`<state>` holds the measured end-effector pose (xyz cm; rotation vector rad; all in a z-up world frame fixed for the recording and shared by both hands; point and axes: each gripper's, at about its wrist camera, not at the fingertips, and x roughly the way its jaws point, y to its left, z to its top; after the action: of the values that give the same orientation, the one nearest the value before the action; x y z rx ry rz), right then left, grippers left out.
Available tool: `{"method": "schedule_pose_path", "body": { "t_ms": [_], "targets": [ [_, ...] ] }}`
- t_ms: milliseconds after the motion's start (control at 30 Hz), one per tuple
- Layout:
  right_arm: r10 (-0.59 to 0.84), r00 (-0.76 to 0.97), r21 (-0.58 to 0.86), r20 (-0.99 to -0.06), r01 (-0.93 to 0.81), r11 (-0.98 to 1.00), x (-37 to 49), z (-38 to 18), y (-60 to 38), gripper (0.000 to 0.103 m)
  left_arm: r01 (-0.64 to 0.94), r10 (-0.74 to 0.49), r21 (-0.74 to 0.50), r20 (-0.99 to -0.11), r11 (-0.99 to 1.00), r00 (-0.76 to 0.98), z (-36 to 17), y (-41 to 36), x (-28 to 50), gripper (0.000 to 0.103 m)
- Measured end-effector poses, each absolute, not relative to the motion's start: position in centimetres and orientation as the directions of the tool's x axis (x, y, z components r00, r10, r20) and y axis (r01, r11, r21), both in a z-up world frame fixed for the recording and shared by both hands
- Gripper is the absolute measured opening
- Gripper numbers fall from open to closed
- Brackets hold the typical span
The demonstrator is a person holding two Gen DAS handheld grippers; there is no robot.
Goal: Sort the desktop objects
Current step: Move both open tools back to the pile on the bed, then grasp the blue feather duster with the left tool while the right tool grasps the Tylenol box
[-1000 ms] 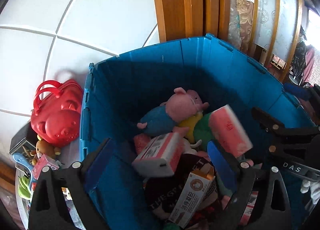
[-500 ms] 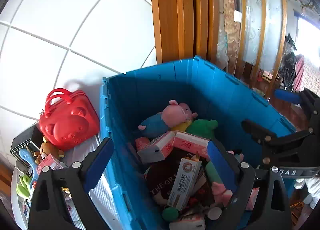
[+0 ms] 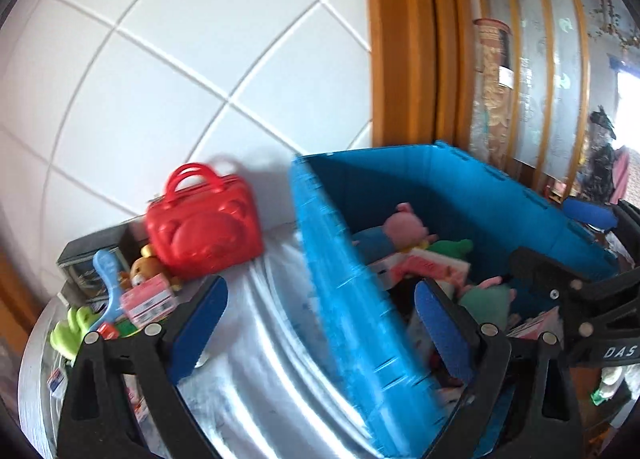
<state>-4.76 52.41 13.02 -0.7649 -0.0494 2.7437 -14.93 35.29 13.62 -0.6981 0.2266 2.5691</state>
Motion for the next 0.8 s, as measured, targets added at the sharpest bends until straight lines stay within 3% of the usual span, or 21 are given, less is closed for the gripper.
{"method": "schedule_pose_path", "body": {
  "t_ms": [333, 500, 700, 767, 800],
  "targets": [
    [0.101, -0.864, -0.037, -0.493, -0.095, -0.995, -9.2, 10.1, 41.1, 0.103, -0.250, 0.212, 0.006, -0.514, -0.968, -0.831, 7.8, 20.7, -15.9, 0.096],
    [0.018, -0.856, 0.001, -0.517, -0.022, -1.000, -12.1, 7.7, 36.8, 0.103, -0.140, 0.136, -0.042, -0.622, -0.989, -0.771, 1.9, 14.1, -17.9, 0.096],
    [-0.040, -0.783, 0.048, -0.621, 0.014, -0.999, -16.3, 2.7, 33.7, 0.103, 0.016, -0.015, 0.006, -0.750, -1.000, -0.661, -6.4, 6.4, -19.1, 0.096],
    [-0.058, -0.748, 0.063, -0.661, 0.022, -0.998, -17.4, 0.7, 32.9, 0.103, 0.088, -0.038, -0.020, -0.788, -0.996, -0.614, -9.1, 3.1, -19.1, 0.092],
    [-0.067, -0.733, 0.069, -0.677, 0.028, -0.997, -18.0, -0.1, 32.6, 0.103, 0.122, -0.050, -0.028, -0.808, -0.992, -0.587, -10.6, 1.5, -19.0, 0.084]
  ]
}}
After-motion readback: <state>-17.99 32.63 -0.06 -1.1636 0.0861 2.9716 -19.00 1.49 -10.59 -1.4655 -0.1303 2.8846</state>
